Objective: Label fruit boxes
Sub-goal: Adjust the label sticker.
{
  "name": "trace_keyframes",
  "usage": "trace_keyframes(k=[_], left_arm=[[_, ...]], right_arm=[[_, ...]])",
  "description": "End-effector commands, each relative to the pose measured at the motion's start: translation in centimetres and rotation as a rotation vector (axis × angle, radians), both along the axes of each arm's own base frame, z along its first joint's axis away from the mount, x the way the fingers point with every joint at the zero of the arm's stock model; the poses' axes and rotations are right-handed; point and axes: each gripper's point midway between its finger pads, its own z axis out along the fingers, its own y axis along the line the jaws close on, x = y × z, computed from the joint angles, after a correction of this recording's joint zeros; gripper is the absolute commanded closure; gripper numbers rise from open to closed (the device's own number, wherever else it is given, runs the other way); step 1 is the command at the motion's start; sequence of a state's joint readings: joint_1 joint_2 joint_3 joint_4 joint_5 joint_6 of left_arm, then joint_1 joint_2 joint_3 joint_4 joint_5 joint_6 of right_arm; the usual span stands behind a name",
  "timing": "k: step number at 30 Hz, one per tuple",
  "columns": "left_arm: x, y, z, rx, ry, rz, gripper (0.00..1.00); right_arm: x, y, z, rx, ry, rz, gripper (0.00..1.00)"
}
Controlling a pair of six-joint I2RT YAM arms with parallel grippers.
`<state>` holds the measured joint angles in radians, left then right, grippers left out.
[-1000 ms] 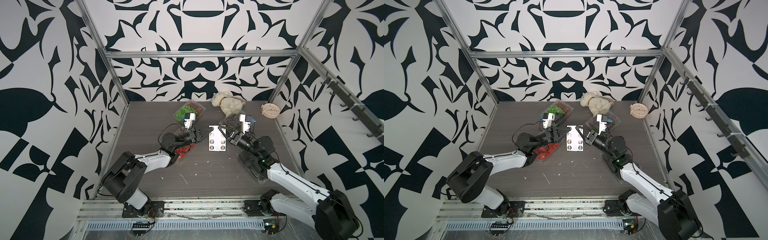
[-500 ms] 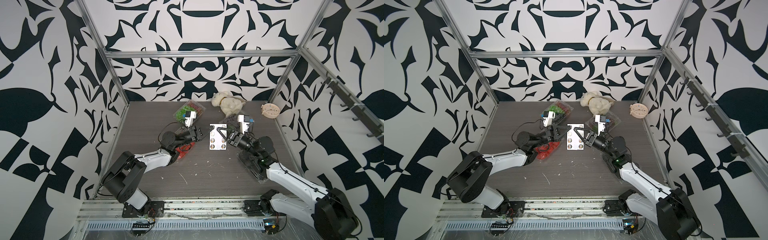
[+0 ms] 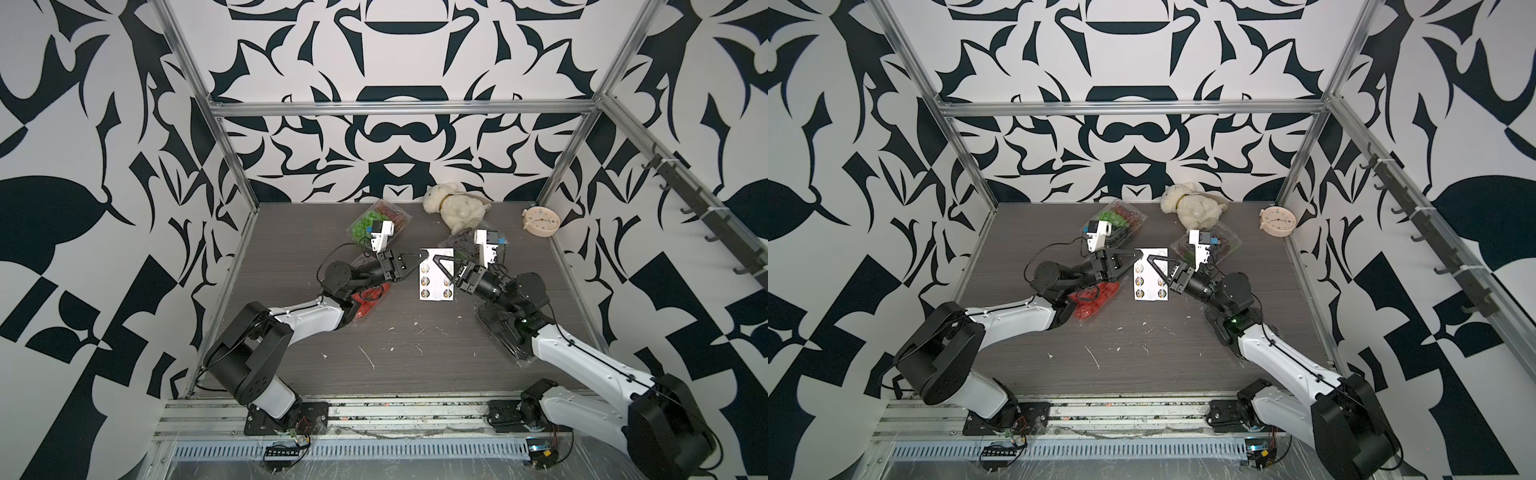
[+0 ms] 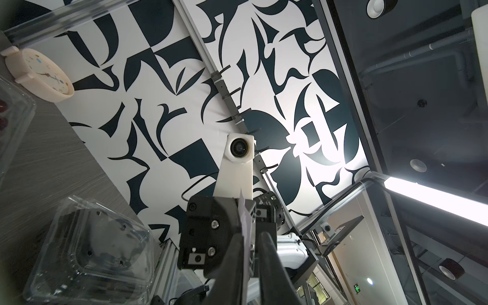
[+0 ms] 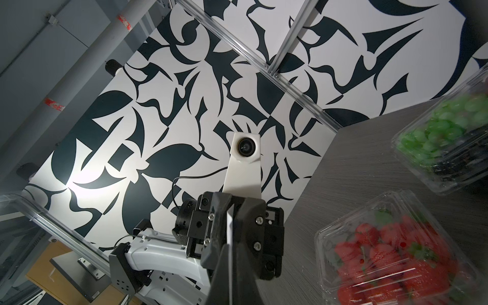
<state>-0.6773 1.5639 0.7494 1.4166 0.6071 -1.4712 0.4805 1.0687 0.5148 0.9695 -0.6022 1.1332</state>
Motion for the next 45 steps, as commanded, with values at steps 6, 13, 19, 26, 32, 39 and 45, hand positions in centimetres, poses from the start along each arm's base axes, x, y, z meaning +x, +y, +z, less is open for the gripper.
trace_keyframes(k=[6,13,19,26,32,39,45], left_arm=[[0.1,-0.2,0.8,-0.021,-0.026,-0.005,1.0],[-0.2,-0.5,0.9,-0.017,-0.034,-0.029,1.0],[-0.4,-1.1,0.7,-0.009,-0.034,-0.051,1.0],[-1.0,-1.8,0.8,-0.006,-0.05,-0.081,1.0],[-1.2,-2.1,0.7,-0.004,-0.049,-0.093,1.0],[-2.1,-1.5,1.9,-0.019,-0.083,-0.097,1.0],[-2.4,-1.3,2.4,-0.026,-0.097,-0.1,1.0]], right_arm=[[-0.8,-0.2,2.4,0.035,-0.092,0.011,1.0],[-0.9,-0.1,2.5,0.034,-0.098,0.022,1.0],[-1.2,0.0,3.0,0.044,-0.116,0.035,1.0],[-1.3,0.1,3.0,0.044,-0.117,0.044,1.0],[-1.1,0.2,2.8,0.034,-0.112,0.041,1.0],[-0.8,0.2,1.7,0.009,-0.096,0.028,1.0],[-0.6,0.3,1.4,-0.005,-0.089,0.021,1.0]])
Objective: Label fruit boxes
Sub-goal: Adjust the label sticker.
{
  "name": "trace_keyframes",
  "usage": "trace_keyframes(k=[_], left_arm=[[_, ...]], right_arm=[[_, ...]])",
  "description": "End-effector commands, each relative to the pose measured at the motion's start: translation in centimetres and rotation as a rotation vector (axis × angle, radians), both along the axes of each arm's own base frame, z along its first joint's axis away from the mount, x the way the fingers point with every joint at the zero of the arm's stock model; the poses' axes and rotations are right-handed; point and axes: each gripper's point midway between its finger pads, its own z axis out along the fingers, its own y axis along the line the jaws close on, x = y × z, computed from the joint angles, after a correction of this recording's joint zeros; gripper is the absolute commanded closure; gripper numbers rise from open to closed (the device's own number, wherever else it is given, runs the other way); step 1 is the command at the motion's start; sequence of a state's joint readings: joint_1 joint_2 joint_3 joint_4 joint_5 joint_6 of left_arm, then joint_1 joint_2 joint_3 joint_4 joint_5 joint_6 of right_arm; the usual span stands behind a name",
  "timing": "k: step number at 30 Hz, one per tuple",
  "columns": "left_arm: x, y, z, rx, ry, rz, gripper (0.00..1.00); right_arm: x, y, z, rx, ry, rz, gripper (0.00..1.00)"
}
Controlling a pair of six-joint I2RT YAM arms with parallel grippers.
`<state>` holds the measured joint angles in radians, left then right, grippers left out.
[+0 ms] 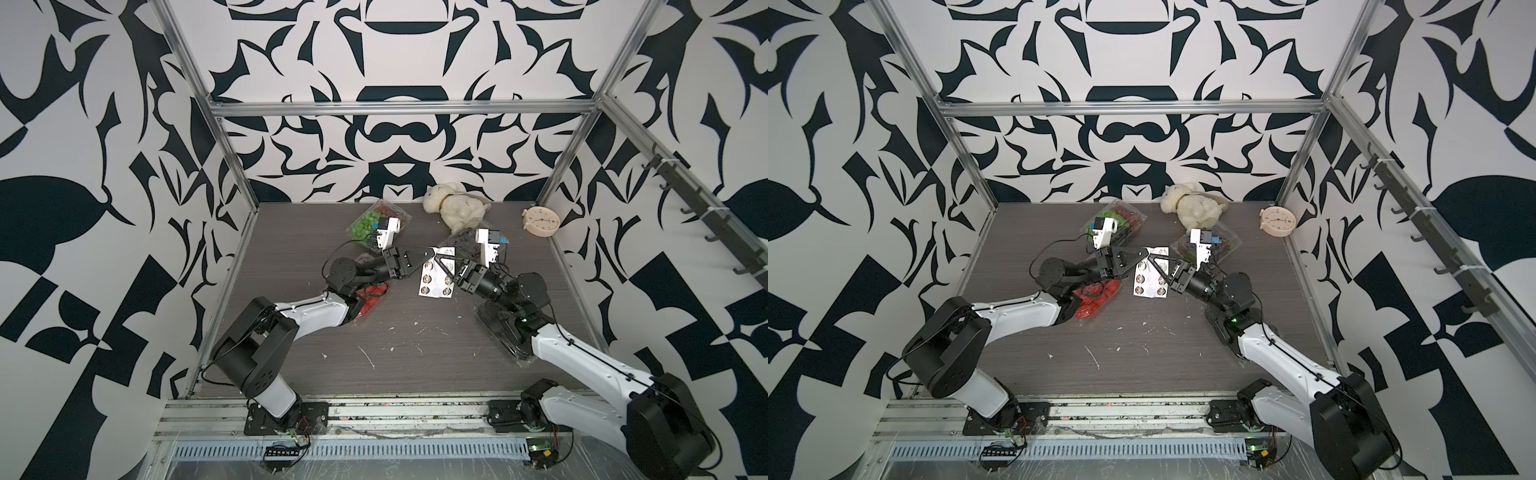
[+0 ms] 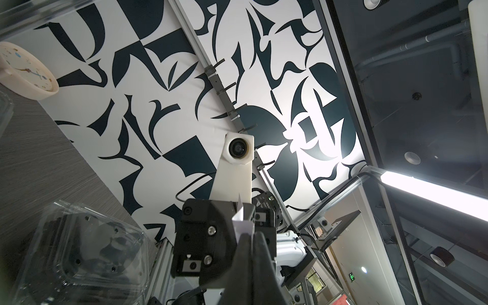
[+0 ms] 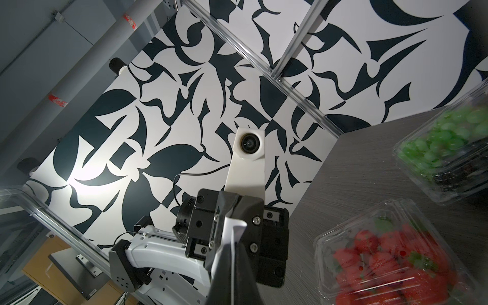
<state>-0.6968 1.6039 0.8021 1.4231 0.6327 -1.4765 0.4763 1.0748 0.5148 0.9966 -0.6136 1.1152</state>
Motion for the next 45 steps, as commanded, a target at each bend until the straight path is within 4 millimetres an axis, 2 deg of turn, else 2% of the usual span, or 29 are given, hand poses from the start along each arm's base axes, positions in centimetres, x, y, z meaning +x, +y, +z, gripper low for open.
trace_keyframes(k=[1,30,38,42,45], left_arm=[[-2.2,-0.1,1.9,-0.023,-0.076,-0.059,1.0],[-3.4,0.3,2.7,-0.026,-0.128,-0.084,1.0],[-3.2,0.2,2.4,-0.021,-0.122,-0.081,1.0],[-3.2,0.2,2.2,-0.017,-0.118,-0.081,1.0],[-3.2,0.2,2.1,-0.016,-0.118,-0.08,1.0]], right_arm=[[-0.5,0.3,1.1,-0.008,-0.053,0.018,1.0],[0.3,0.6,-0.4,-0.07,-0.012,0.003,1.0],[-0.1,0.2,0.4,-0.069,-0.042,-0.011,1.0],[-0.4,-0.6,1.4,-0.073,-0.075,-0.053,0.91],[-0.6,-1.0,2.2,-0.079,-0.094,-0.068,0.9]])
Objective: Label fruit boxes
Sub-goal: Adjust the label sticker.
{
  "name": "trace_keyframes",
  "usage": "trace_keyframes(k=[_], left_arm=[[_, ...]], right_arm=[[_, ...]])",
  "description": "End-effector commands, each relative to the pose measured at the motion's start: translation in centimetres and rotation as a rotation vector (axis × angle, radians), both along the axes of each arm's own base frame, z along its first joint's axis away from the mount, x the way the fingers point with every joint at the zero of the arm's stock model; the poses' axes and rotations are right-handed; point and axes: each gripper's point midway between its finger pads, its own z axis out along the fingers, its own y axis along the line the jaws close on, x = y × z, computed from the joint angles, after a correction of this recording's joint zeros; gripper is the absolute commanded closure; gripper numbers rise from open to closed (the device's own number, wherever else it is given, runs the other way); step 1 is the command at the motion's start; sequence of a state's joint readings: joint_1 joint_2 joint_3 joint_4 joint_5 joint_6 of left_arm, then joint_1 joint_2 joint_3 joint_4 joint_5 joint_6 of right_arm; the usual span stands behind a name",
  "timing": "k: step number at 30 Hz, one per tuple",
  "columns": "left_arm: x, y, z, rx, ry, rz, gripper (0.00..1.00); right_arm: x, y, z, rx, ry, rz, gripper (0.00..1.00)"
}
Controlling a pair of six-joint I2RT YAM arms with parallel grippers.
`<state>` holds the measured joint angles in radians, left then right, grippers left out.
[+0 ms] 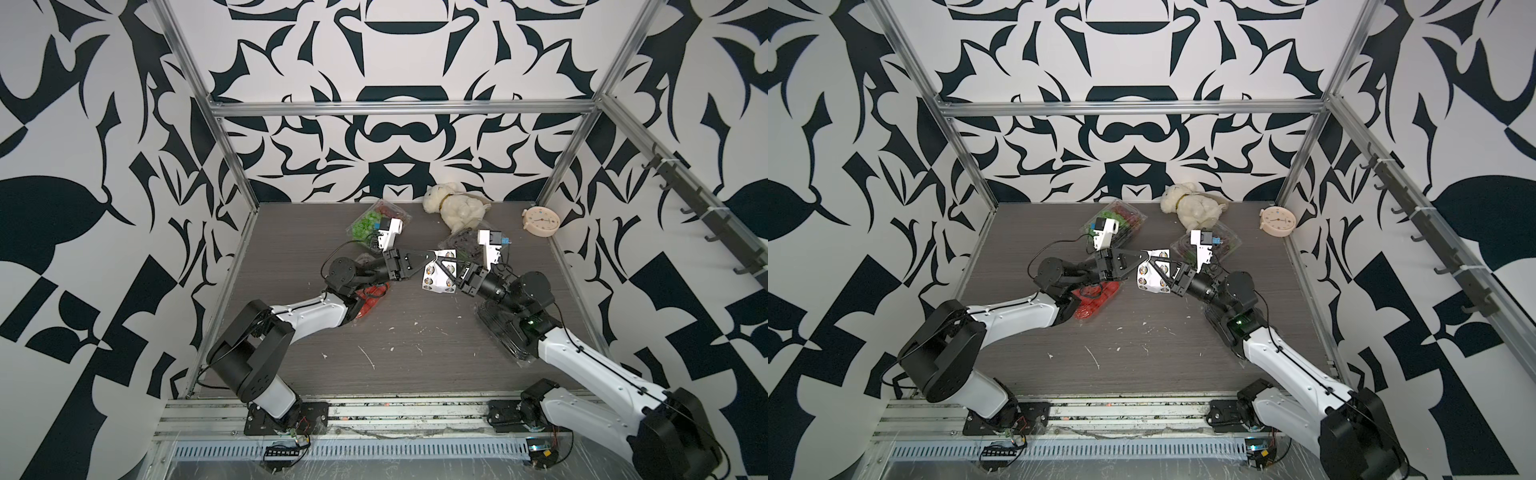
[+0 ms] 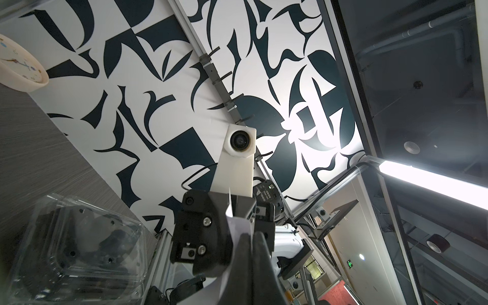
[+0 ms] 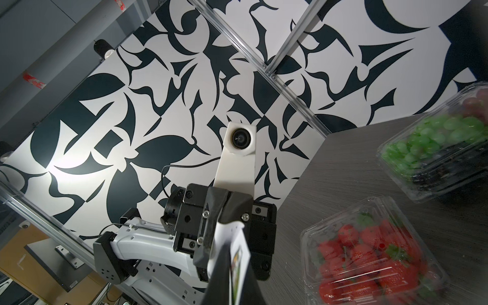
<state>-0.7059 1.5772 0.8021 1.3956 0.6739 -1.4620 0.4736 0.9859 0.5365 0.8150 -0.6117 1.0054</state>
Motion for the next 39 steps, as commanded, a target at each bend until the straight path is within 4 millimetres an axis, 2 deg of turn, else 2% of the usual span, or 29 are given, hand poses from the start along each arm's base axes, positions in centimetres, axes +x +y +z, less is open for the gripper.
trace_keyframes(k=[1,11,16,23,29,39], left_arm=[[-2.0,0.3,1.7,-0.034,-0.089,-0.042,1.0],[-2.1,0.4,1.6,-0.033,-0.091,-0.041,1.0],[-2.0,0.3,1.5,-0.03,-0.09,-0.04,1.0],[-1.9,0.2,1.2,-0.025,-0.085,-0.041,1.0],[-2.2,0.3,1.9,-0.034,-0.103,-0.05,1.0],[-2.1,0.2,2.0,-0.034,-0.1,-0.054,1.0]], right_arm=[[0.0,-0.6,2.4,0.001,-0.071,-0.039,0.88],[0.2,-0.9,3.2,0.015,-0.084,-0.053,0.78],[0.2,-1.1,3.7,0.021,-0.094,-0.054,0.77],[0.2,-0.9,3.4,0.018,-0.088,-0.043,1.0],[0.7,-0.5,2.2,-0.003,-0.056,-0.036,1.0],[1.4,0.4,1.0,-0.024,-0.014,0.005,1.0]])
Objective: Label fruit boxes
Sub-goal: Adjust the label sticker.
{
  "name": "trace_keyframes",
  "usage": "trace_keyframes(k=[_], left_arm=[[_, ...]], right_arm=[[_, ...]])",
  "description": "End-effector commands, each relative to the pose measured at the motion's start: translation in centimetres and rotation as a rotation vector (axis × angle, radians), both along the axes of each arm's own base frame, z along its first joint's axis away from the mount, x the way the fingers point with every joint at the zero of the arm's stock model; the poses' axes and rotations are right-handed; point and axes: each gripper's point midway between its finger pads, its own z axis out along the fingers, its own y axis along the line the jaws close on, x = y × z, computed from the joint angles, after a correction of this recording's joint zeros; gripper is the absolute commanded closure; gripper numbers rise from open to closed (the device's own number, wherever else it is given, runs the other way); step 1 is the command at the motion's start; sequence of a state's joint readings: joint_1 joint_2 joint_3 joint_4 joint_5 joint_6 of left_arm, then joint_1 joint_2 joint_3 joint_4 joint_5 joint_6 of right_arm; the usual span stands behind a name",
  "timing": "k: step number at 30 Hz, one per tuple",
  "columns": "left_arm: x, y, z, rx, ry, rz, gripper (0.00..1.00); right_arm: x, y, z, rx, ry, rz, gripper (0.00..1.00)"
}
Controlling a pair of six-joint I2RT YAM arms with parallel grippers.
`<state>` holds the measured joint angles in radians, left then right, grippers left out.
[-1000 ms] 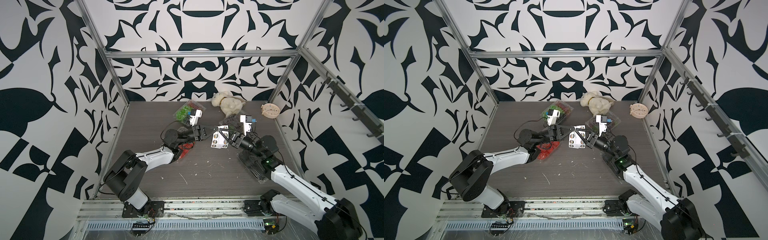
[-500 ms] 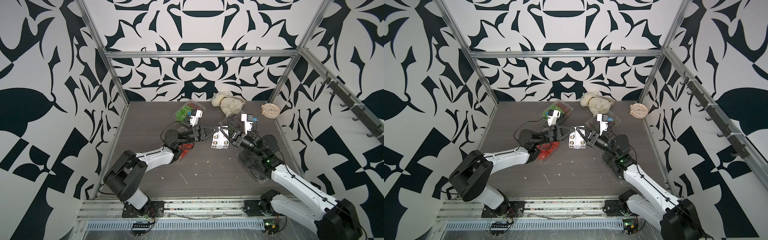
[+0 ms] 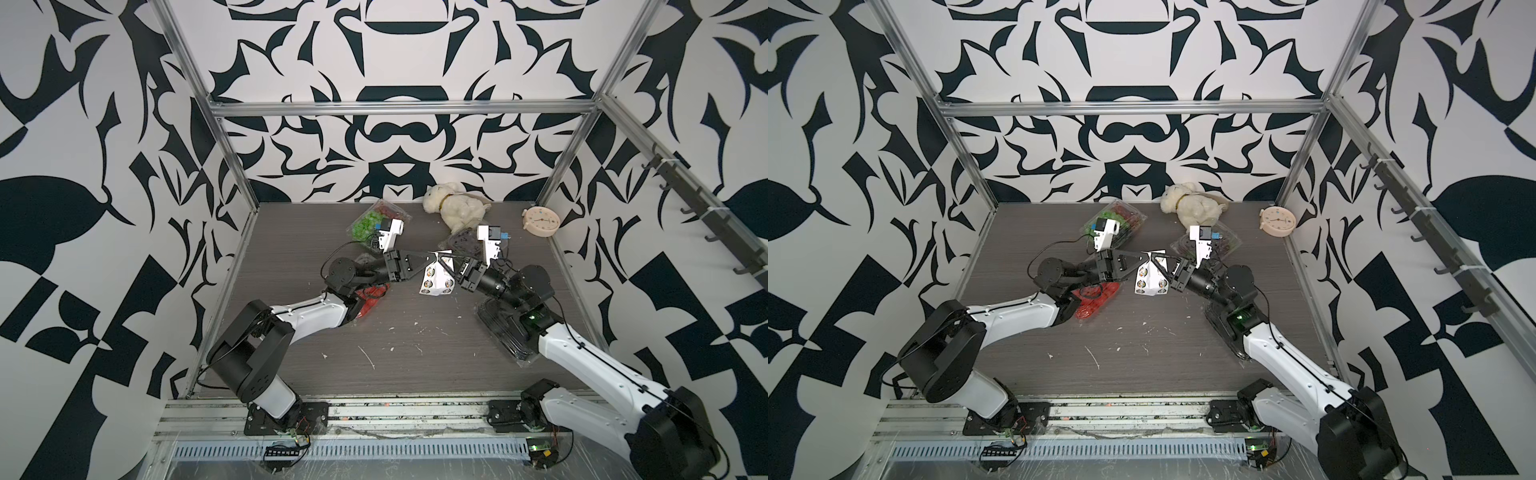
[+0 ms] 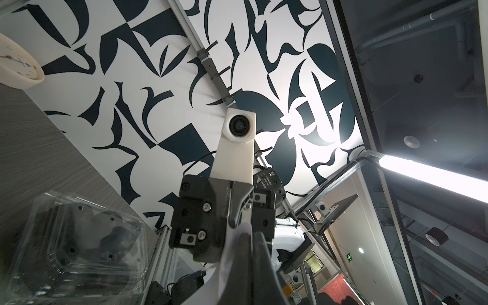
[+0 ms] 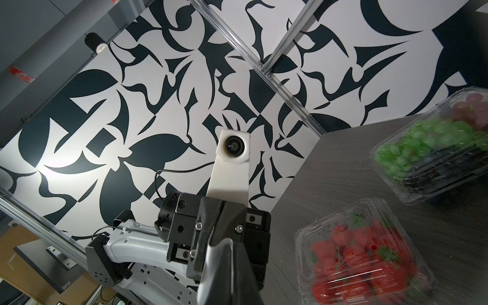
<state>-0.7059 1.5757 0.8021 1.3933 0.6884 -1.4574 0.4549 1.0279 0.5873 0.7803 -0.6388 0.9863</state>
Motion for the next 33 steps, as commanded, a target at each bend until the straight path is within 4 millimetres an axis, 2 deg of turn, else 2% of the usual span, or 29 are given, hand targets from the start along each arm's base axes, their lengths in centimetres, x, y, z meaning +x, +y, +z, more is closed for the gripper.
trace_keyframes(k=[1,8,12,15,17,22,26,33], left_arm=[[-1.9,0.2,2.2,-0.044,-0.096,-0.044,1.0],[-2.1,0.3,2.4,-0.048,-0.103,-0.043,1.0],[-2.0,0.3,2.1,-0.043,-0.097,-0.041,1.0],[-1.9,0.3,1.9,-0.039,-0.096,-0.036,1.0],[-1.8,0.5,1.8,-0.037,-0.093,-0.029,1.0],[-1.2,1.1,1.7,-0.039,-0.091,-0.001,1.0],[-1.0,1.1,1.8,-0.042,-0.092,0.006,1.0],[-1.0,1.0,1.9,-0.044,-0.088,0.004,1.0]], right_arm=[[0.4,0.2,0.6,-0.002,-0.014,0.003,1.0],[0.5,0.2,-0.4,-0.023,0.002,-0.005,1.0],[0.0,-0.3,0.4,-0.024,-0.022,-0.023,1.0],[-0.6,-0.9,1.1,-0.039,-0.047,-0.048,0.8],[-1.1,-1.3,1.5,-0.051,-0.065,-0.065,0.76],[-2.2,-2.7,1.7,-0.069,-0.084,-0.12,0.56],[-3.0,-2.3,1.7,-0.041,-0.09,-0.069,0.54],[-2.7,-1.5,1.4,-0.01,-0.072,-0.015,0.53]])
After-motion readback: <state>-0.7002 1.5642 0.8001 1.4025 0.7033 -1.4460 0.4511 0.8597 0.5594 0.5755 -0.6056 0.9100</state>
